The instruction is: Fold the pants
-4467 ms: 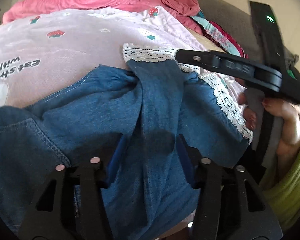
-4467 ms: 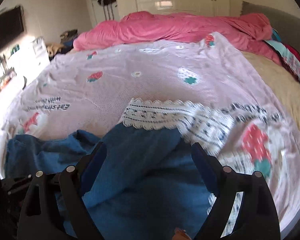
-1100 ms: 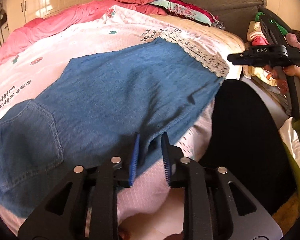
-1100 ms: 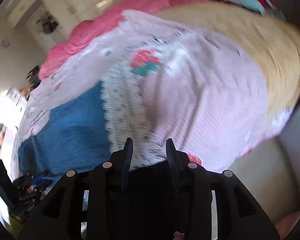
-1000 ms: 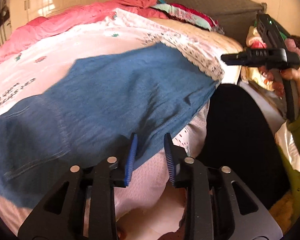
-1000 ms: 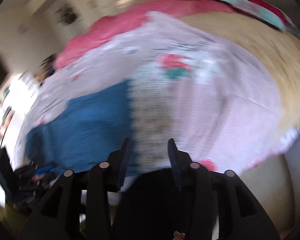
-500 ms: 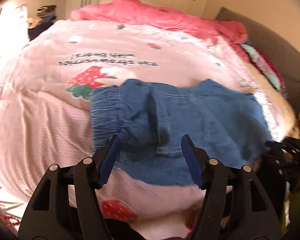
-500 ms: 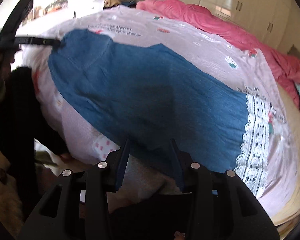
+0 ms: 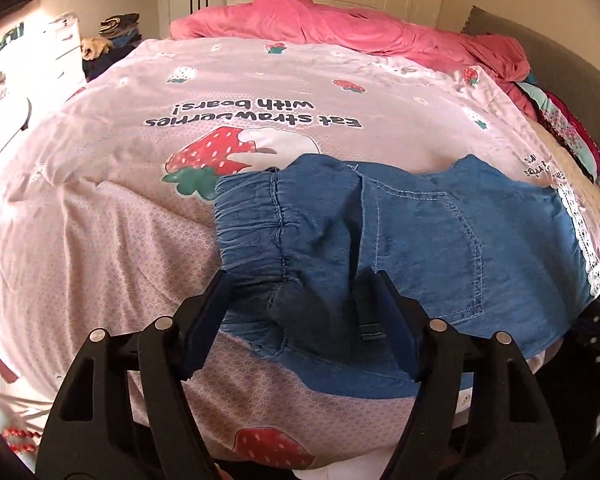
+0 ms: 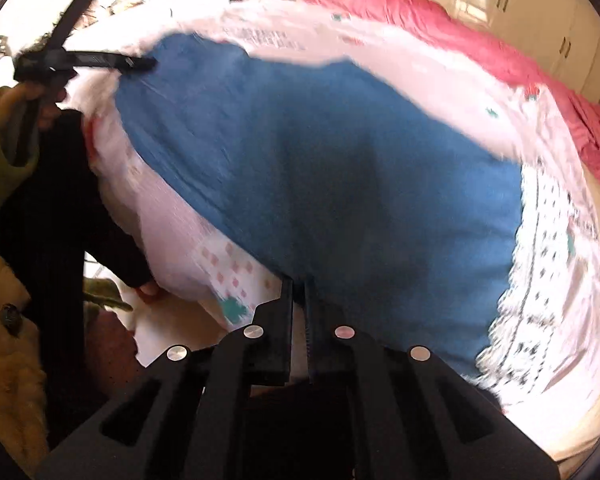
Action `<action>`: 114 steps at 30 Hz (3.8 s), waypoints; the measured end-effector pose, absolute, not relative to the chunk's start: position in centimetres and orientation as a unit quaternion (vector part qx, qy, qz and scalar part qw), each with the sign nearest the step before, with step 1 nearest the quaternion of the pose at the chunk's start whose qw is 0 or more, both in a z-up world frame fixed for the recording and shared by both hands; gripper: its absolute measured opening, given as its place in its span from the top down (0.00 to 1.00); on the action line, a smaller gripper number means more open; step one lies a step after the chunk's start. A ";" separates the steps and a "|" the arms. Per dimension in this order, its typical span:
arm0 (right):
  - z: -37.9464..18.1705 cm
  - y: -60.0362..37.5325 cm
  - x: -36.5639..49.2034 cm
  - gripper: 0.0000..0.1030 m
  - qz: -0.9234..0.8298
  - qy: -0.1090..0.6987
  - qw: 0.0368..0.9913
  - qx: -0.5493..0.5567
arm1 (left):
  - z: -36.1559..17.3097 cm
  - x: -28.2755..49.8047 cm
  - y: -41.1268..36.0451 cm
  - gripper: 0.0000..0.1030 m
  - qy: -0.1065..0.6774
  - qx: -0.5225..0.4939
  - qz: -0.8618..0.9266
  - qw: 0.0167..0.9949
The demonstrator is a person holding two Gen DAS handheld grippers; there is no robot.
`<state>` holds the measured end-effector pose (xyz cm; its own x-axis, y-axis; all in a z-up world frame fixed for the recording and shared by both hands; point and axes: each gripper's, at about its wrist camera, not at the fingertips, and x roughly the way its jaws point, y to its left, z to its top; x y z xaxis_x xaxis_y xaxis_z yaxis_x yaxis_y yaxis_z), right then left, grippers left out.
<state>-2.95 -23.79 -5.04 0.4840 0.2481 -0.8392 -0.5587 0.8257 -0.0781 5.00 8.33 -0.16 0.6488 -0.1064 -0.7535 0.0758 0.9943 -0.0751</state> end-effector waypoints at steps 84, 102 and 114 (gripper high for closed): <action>0.2 -41.0 17.5 0.88 0.099 0.399 0.908 0.073 | -1.4 21.0 -8.9 0.97 0.432 -0.019 -0.280 0.857; 1.1 -44.2 12.1 0.61 0.041 0.377 0.916 0.132 | -1.2 20.5 -7.6 0.91 0.435 -0.011 -0.269 0.859; -1.8 -44.2 -0.6 0.61 0.057 0.387 0.893 0.222 | 1.2 14.3 -4.5 0.82 0.414 -0.018 -0.258 0.873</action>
<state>-0.62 -44.20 -1.77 0.6937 0.2733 -0.6664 0.0704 0.8951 0.4403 14.27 -4.51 1.25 0.5240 -0.4663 -0.7127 0.4359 0.8657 -0.2459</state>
